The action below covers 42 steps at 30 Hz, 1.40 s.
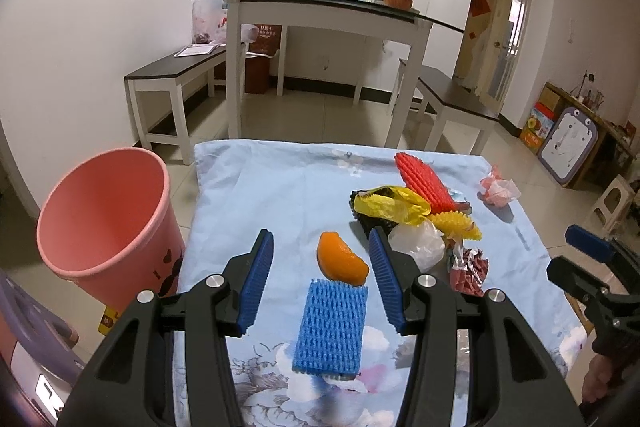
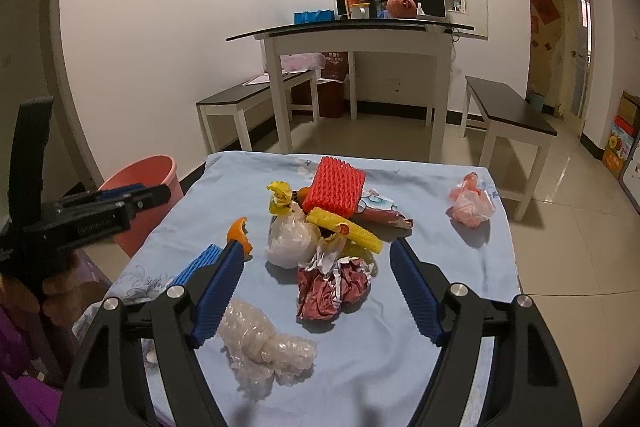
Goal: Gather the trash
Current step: 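Move both grippers toward the blue foam net and bubble wrap, then grasp the blue foam net with left gripper while right gripper grasps the bubble wrap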
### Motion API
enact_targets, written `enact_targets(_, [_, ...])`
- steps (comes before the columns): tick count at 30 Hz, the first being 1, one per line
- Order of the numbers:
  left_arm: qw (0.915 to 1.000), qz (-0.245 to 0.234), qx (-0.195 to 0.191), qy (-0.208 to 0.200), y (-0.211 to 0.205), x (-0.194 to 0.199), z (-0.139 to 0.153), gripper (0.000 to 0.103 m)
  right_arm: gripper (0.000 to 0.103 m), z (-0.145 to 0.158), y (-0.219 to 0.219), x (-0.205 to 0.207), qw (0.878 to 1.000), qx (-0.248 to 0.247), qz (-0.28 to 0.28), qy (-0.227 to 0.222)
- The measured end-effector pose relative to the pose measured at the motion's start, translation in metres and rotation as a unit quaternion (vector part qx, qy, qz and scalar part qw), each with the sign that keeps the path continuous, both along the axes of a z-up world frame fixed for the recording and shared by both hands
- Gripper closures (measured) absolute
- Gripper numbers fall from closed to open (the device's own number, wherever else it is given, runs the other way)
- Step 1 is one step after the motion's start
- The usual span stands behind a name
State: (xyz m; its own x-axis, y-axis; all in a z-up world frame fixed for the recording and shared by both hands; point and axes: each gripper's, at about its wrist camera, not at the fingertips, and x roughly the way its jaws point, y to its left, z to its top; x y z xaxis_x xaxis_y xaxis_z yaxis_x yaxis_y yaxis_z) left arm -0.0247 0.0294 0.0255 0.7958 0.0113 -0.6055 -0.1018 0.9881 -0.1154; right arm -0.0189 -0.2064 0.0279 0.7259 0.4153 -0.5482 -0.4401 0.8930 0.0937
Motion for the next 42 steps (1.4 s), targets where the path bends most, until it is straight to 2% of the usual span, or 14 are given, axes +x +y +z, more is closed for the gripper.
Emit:
enact_targets(9, [0.9999, -0.007, -0.004, 0.01, 0.017, -0.01, -0.002, 0.053, 0.031, -0.007, 0.001, -0.007, 0.999, -0.004, 0.031, 0.013])
enact_targets(14, [0.9993, -0.021, 0.0, 0.032, 0.019, -0.02, -0.013, 0.053, 0.035, -0.016, 0.005, -0.01, 0.998, -0.011, 0.052, 0.032])
enact_targets(20, [0.9954, -0.071, 0.006, 0.064, 0.008, -0.029, -0.035, 0.053, 0.043, -0.03, 0.007, -0.007, 0.994, -0.019, 0.081, 0.07])
enact_targets(31, [0.9856, -0.136, 0.013, 0.1, -0.015, -0.026, -0.062, 0.053, 0.044, -0.046, 0.028, -0.011, 0.985, -0.02, 0.132, 0.111])
enact_targets(34, [0.9838, -0.139, 0.016, 0.112, -0.018, -0.019, -0.069, 0.053, 0.044, -0.051, 0.034, -0.007, 0.984, -0.028, 0.136, 0.115])
enact_targets(37, [0.9834, -0.124, 0.037, 0.127, -0.019, -0.011, -0.078, 0.053, 0.044, -0.055, 0.041, -0.002, 0.982, -0.04, 0.14, 0.122])
enact_targets(42, [0.9823, -0.131, 0.033, 0.13, -0.02, -0.009, -0.082, 0.053, 0.044, -0.061, 0.051, 0.001, 0.977, -0.058, 0.16, 0.128])
